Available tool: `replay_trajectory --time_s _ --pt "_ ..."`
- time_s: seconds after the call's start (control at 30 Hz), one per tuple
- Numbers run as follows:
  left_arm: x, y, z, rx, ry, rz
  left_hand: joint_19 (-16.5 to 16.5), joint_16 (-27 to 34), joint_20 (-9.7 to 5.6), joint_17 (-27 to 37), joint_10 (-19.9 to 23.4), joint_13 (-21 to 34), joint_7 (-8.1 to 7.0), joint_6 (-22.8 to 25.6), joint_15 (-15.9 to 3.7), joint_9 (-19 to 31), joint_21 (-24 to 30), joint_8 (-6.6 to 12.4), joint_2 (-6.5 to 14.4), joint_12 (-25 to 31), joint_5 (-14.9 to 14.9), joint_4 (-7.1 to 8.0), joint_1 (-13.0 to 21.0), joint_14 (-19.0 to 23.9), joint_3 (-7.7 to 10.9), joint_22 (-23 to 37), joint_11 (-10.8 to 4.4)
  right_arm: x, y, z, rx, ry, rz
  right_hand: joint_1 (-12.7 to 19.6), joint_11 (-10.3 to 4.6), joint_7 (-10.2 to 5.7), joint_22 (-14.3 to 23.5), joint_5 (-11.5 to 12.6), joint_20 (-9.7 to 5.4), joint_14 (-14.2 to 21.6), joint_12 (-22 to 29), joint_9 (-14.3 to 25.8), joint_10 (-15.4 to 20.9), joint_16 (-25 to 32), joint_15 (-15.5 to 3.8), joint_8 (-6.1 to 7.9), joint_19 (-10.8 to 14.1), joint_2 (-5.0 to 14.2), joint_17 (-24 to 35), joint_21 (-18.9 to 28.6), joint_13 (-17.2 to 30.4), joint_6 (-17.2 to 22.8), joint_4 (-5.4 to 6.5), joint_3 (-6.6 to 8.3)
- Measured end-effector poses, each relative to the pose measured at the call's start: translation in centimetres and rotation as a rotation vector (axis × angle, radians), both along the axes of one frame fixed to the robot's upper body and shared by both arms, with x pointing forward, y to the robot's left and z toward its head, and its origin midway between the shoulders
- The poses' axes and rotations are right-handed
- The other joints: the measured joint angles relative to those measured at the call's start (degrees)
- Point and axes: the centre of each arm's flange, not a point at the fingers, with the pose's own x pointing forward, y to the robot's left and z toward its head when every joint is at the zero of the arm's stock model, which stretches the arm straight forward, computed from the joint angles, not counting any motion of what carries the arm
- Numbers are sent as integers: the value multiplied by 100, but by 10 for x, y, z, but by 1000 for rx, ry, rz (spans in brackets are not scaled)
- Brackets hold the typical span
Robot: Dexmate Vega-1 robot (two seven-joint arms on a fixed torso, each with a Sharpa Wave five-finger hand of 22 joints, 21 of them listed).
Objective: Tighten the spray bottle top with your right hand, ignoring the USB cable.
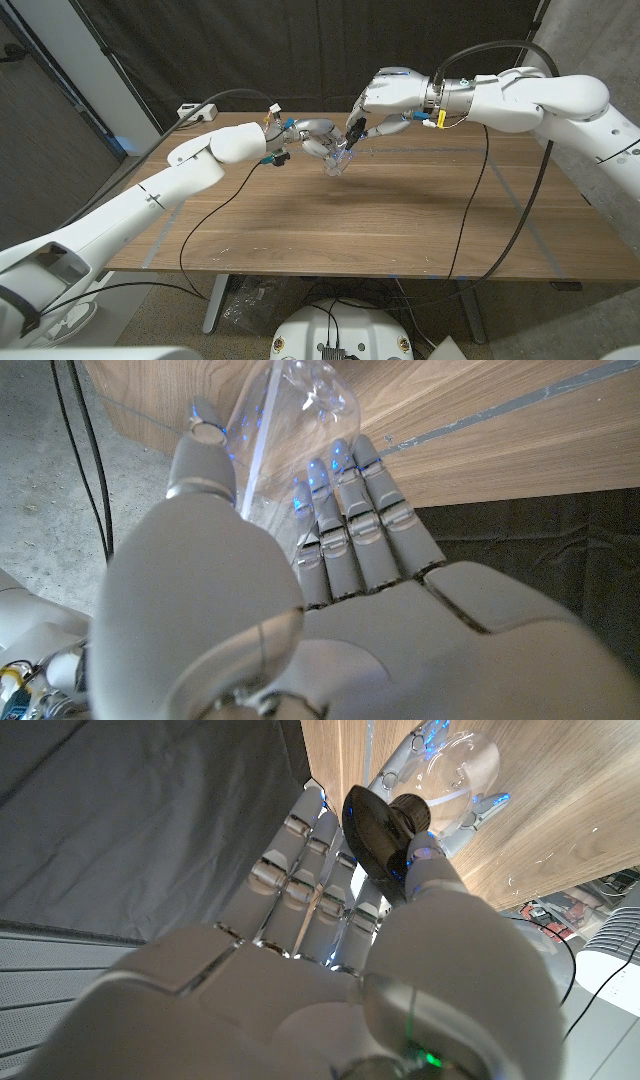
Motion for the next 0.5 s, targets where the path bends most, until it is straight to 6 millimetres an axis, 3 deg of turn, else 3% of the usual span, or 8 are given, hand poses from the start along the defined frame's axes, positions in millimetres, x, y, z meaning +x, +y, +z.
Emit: replay_trajectory --time_s 0.5 --pt "-3 -2 -2 4 -22 15 0 -1 0 0 1 -12 8 8 0 -1 0 19 0 0 -1 0 0 1 0 0 1 3 5 -2 73 117 -95 0 27 57 -1 -8 107 0 -41 0 133 0 0 -35 -227 0 -28 -84 14 69 -47 47"
